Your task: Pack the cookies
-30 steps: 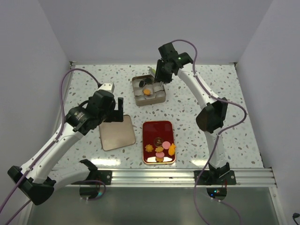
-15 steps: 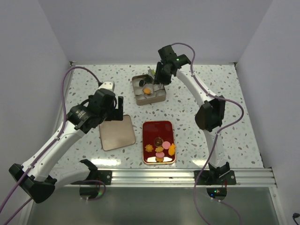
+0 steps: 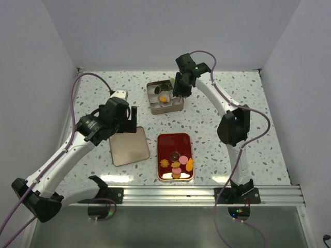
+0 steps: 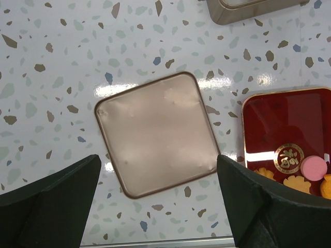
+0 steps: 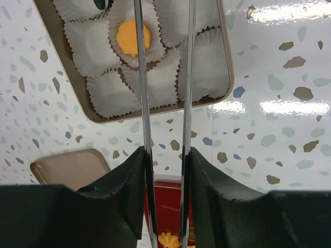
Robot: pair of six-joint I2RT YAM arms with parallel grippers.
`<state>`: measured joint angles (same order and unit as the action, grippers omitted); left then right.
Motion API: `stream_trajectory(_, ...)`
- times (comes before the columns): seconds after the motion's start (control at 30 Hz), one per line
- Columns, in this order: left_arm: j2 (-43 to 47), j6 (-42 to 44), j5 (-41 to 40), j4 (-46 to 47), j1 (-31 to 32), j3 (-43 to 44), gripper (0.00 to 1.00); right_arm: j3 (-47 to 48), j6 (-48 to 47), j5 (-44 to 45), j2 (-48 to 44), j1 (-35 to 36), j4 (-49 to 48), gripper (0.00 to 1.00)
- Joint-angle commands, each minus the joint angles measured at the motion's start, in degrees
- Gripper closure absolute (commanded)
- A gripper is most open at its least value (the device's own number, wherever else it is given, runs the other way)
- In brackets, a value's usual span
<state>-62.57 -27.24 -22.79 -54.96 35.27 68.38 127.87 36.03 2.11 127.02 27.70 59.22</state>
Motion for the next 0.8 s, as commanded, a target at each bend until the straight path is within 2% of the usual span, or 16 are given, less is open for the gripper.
stream_trajectory(0.0,0.3,0.9,-0.9,1.1,0.0,1.8,0.00,0.2,0.5,2.8,-5.2,-1.0,-0.8,0.67)
stream_trajectory(0.13,0.6,0.6,-0.9,0.8,0.0,1.8,0.00,0.1,0.5,2.4,-5.3,-0.9,-0.8,0.62)
stream_trajectory(0.17,0.6,0.7,-0.9,0.8,0.0,1.8,0.00,0.1,0.5,2.4,-5.3,-1.0,-0.8,0.59)
stream_trajectory(0.2,0.6,0.6,-0.9,0.8,0.1,1.8,0.00,-0.1,0.5,2.2,-5.3,-1.0,-0.9,0.52)
stream_trajectory(0.3,0.7,0.5,-0.6,0.8,0.0,1.8,0.00,0.1,0.4,2.1,-5.2,-1.0,-0.9,0.43)
stream_trajectory(0.77,1.5,0.2,-0.3,0.6,0.0,1.8,0.00,1.9,-0.3,3.5,-9.5,-1.0,1.7,0.40)
